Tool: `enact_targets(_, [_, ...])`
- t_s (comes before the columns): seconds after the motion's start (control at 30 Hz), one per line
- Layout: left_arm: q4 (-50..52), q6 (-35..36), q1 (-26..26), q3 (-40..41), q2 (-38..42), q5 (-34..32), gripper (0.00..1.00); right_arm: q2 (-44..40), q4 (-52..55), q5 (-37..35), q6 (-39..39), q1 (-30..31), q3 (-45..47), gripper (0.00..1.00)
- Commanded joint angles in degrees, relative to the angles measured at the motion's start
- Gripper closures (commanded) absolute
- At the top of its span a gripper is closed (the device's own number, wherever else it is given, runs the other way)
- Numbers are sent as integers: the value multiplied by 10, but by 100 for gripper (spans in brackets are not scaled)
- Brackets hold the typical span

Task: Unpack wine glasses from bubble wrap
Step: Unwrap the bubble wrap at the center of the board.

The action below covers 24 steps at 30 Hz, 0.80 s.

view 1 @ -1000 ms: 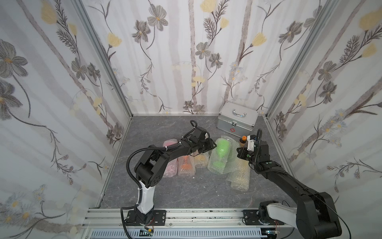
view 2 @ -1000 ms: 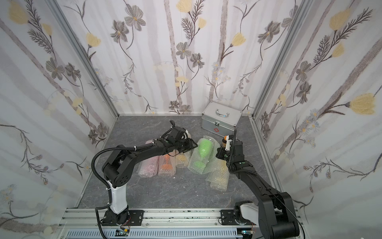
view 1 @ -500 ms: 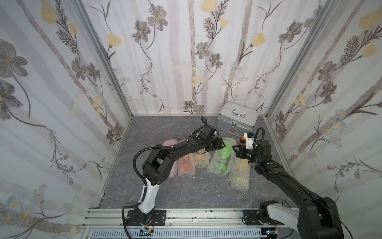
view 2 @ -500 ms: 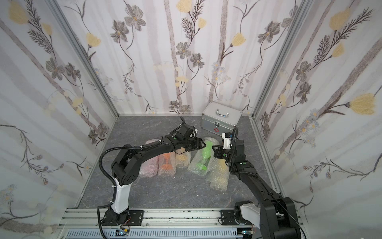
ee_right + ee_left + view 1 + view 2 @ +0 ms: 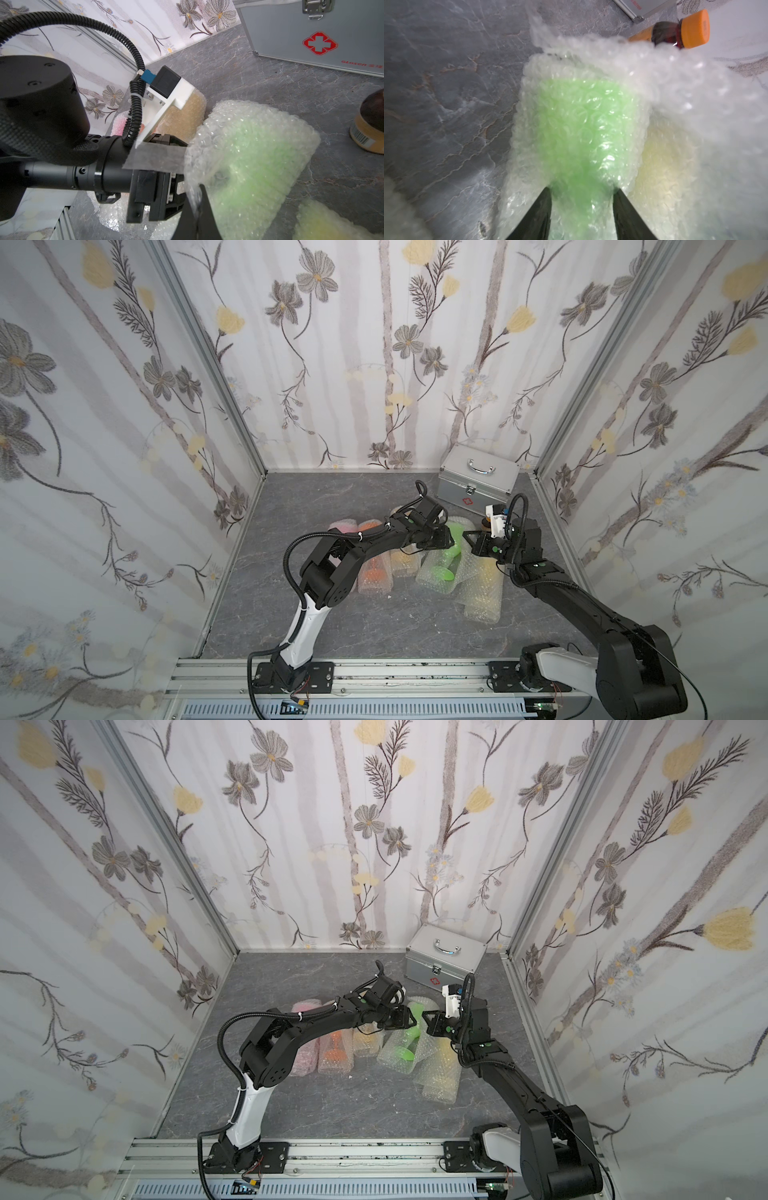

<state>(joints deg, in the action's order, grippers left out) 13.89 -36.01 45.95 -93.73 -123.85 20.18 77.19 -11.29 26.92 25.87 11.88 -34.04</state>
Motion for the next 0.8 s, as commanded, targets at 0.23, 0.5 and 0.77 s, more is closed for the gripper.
enact_targets(0.23, [-11,-30,-21,31,31,-11,75,-6,29,-61,-18,-9,-14,99])
enact_targets(0.5, [-92,-80,-46,101,76,-5,77,-14,54,-111,-18,-20,-10,98])
enact_targets(0.77, [-156,-118,-62,174,112,-15,76,-2,74,-155,-21,-24,-24,97])
